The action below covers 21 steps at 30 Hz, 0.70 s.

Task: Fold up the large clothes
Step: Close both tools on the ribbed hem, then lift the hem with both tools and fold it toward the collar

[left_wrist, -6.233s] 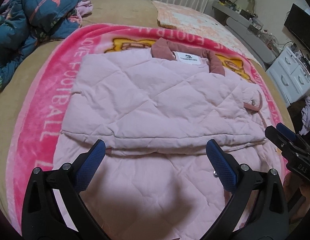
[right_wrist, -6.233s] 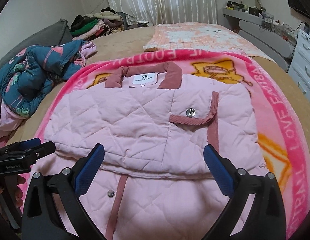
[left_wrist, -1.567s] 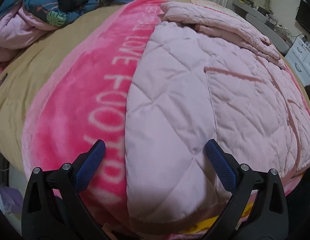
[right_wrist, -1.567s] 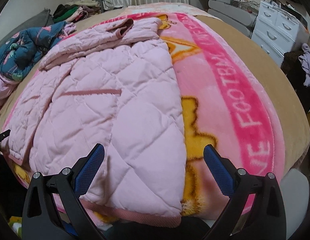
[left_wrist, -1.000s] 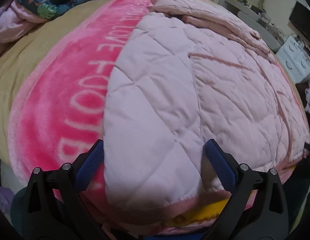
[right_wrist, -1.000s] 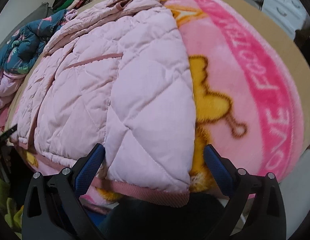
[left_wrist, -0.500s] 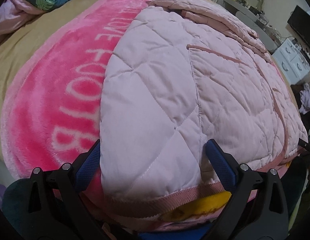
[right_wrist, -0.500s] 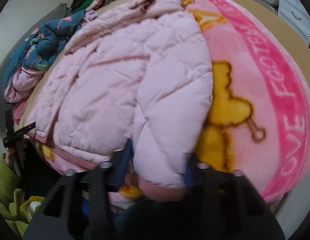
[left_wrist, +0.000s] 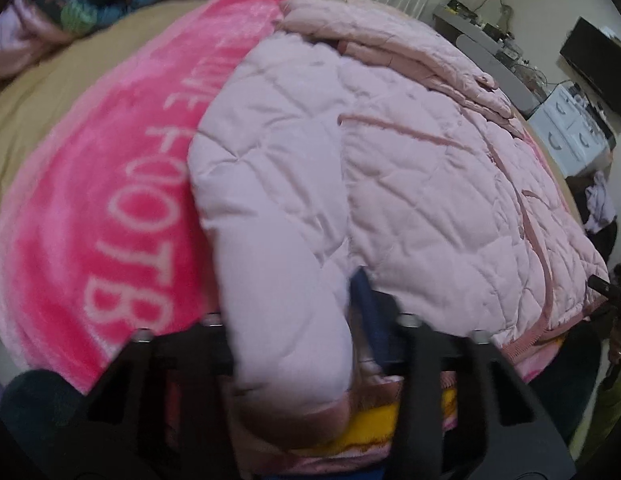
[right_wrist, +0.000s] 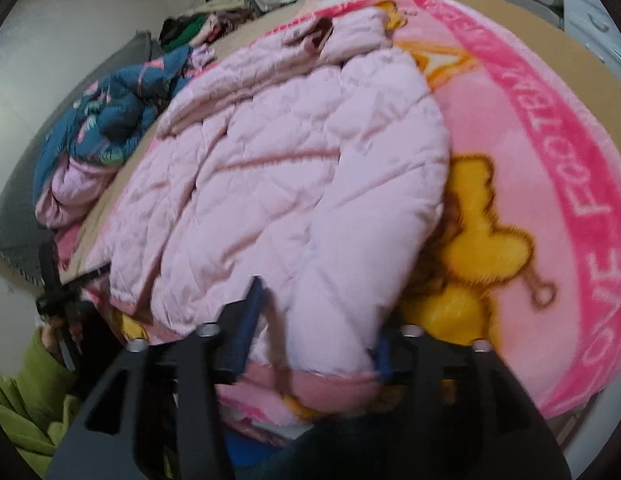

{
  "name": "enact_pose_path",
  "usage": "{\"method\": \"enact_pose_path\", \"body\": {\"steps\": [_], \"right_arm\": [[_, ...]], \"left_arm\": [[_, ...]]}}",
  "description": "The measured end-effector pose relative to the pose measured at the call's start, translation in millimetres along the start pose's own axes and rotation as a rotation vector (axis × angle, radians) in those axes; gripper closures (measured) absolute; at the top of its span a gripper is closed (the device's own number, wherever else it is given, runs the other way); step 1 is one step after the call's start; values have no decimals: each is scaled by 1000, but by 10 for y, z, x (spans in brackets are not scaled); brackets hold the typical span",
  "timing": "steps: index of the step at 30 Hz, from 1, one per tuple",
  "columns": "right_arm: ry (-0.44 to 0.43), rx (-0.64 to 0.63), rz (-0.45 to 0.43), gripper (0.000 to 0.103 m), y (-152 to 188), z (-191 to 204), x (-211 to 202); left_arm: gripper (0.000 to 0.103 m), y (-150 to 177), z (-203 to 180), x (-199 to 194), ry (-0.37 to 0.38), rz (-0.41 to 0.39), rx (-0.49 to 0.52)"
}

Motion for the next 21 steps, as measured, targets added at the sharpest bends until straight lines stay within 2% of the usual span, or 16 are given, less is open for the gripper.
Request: {"method": "enact_pose_path", "body": {"steps": [1, 3, 5, 6, 7, 8, 11, 14, 21], "right_arm": [[11, -1, 13, 42, 26, -6, 32], [20, 23, 47, 42, 93, -62, 121], [-12, 58, 42, 45, 117, -88, 136], [-21, 72, 35, 48, 119, -105, 125], [-24, 78, 26, 57, 119, -113, 111], [-39, 88, 6, 67, 110, -120, 67], [-62, 85, -63, 79, 48, -93, -99], [-65, 90, -114, 82, -43, -39, -239], [-116, 35, -309, 84, -419, 167, -708]], "left_arm": [[86, -21, -9, -22, -5, -9, 4], [89, -69, -34, -85, -7, -30, 10], [91, -115, -60, -135, -12, -48, 20], [91, -131, -75, -157, -13, -55, 25], [92, -155, -99, -195, -15, -68, 33], [92, -179, -121, -236, -17, -82, 38], [93, -244, -170, -338, -16, -112, 56], [93, -357, -238, -457, -13, -144, 79], [93, -710, -521, -783, -20, -252, 144]]}}
Point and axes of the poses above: each gripper's, at about its wrist camera, not at the fingertips, and x roughly the way its jaws point, z to its left, y to its underside, the point moved 8 cm from there along x, roughly the way its jaws point, and after that the axes turned 9 degrees about z, right-handed, at the moved point
